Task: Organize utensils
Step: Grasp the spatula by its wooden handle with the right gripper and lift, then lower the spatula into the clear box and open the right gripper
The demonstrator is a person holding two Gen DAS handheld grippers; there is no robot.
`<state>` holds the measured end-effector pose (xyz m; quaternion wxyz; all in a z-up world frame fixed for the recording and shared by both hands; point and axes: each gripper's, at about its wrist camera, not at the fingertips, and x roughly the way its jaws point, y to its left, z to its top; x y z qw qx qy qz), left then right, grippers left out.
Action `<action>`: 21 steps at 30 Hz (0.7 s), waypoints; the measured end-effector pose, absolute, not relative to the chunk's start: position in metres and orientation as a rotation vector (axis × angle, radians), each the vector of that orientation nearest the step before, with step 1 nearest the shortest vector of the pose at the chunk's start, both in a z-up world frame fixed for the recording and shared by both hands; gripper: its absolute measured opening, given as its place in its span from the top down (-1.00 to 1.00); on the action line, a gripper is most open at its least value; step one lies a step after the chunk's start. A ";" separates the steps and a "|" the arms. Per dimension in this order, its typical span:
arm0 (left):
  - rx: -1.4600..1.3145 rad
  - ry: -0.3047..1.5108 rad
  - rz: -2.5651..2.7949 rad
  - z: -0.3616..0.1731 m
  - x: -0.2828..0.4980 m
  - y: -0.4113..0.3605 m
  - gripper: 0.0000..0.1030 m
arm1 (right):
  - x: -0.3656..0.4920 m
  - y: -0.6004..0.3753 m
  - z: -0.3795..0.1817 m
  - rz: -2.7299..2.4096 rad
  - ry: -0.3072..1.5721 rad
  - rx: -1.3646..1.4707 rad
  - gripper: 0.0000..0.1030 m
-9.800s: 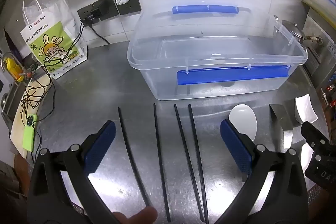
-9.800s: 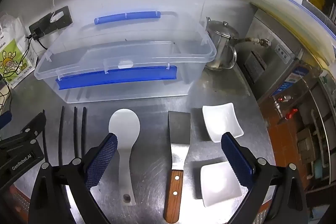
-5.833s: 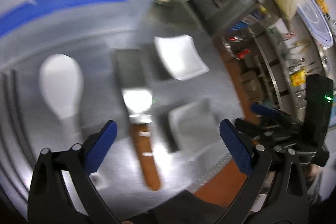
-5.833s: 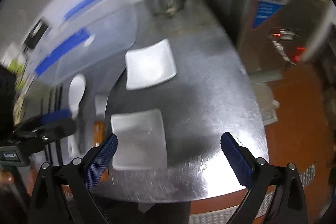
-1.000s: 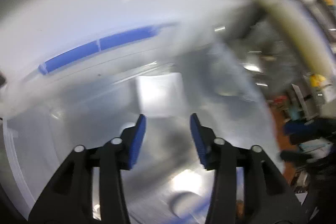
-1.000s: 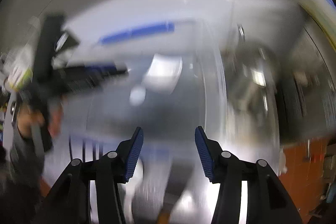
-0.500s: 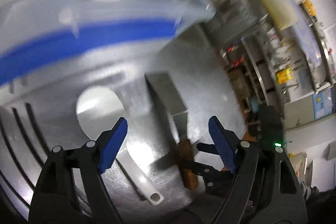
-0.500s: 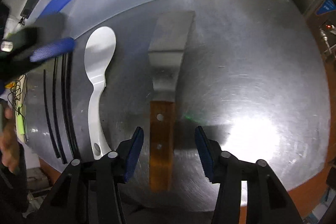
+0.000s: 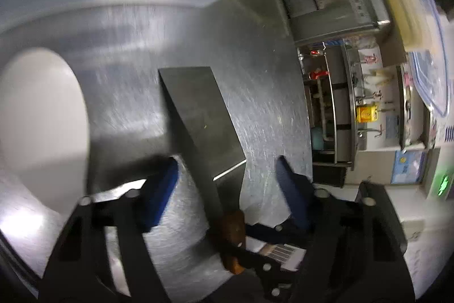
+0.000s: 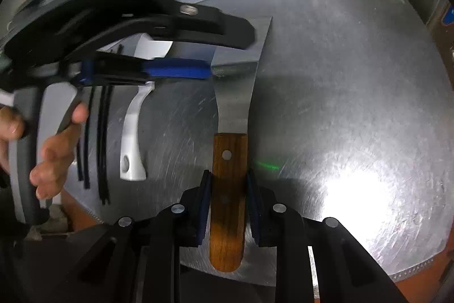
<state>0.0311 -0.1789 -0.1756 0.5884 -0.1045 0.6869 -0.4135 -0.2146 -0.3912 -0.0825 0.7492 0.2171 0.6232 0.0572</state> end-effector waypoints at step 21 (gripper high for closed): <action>-0.466 1.214 -1.274 -0.008 0.054 -0.164 0.81 | -0.163 -0.446 0.090 0.279 1.071 0.366 0.51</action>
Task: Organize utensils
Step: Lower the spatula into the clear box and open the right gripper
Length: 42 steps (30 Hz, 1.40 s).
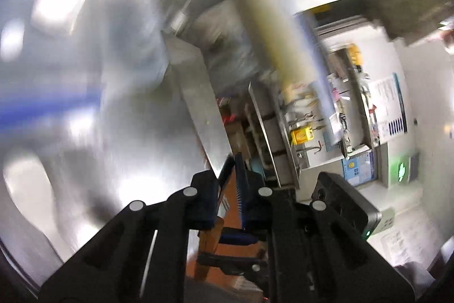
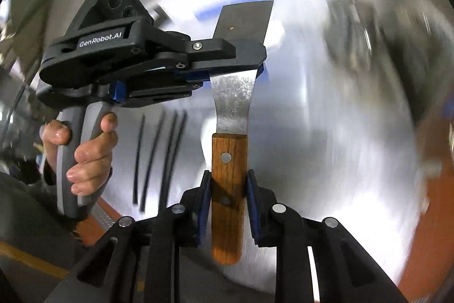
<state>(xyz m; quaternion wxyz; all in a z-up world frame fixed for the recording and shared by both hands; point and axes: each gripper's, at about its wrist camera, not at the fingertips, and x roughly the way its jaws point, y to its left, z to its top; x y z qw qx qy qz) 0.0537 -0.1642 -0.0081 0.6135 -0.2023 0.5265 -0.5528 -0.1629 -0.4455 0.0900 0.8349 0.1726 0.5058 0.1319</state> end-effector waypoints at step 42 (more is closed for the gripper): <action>-0.120 1.404 -0.815 -0.098 0.283 -0.214 -0.12 | 0.161 -0.442 -0.010 0.133 1.549 0.382 0.39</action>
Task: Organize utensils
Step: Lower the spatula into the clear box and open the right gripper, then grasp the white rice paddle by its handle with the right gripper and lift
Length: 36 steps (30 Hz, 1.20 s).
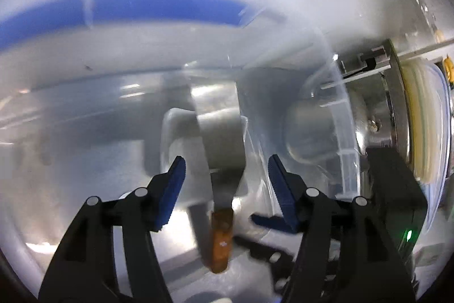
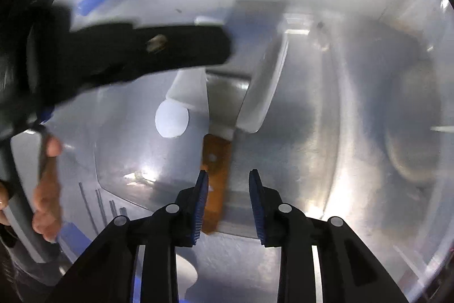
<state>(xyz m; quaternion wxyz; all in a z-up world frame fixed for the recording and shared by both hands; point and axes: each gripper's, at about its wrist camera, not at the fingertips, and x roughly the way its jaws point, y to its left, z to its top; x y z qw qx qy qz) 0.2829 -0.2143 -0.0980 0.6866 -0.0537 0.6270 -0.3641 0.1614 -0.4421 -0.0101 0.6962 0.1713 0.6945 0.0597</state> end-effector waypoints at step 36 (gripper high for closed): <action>-0.547 1.537 -0.786 -0.174 0.041 -0.073 -0.43 | -0.117 -0.336 -0.033 0.344 1.478 0.324 0.58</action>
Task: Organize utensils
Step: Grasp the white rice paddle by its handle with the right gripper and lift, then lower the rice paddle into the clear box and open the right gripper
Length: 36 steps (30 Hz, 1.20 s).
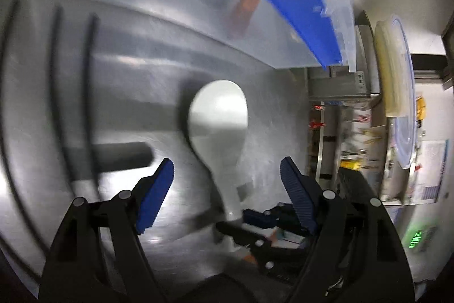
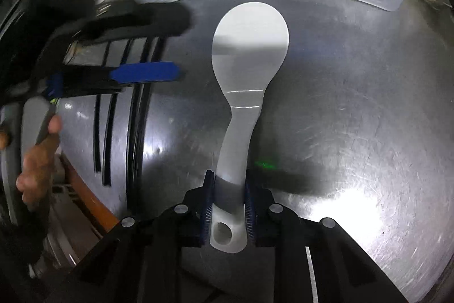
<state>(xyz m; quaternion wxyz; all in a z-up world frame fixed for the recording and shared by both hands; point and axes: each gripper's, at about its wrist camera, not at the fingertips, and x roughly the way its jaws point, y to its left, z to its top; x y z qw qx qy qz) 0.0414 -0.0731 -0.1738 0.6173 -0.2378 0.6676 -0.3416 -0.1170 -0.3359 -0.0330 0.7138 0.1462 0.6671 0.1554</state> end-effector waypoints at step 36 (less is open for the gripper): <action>-0.417 1.223 -1.074 0.023 0.163 -0.179 0.52 | 0.044 -0.444 0.161 0.543 1.060 0.406 0.80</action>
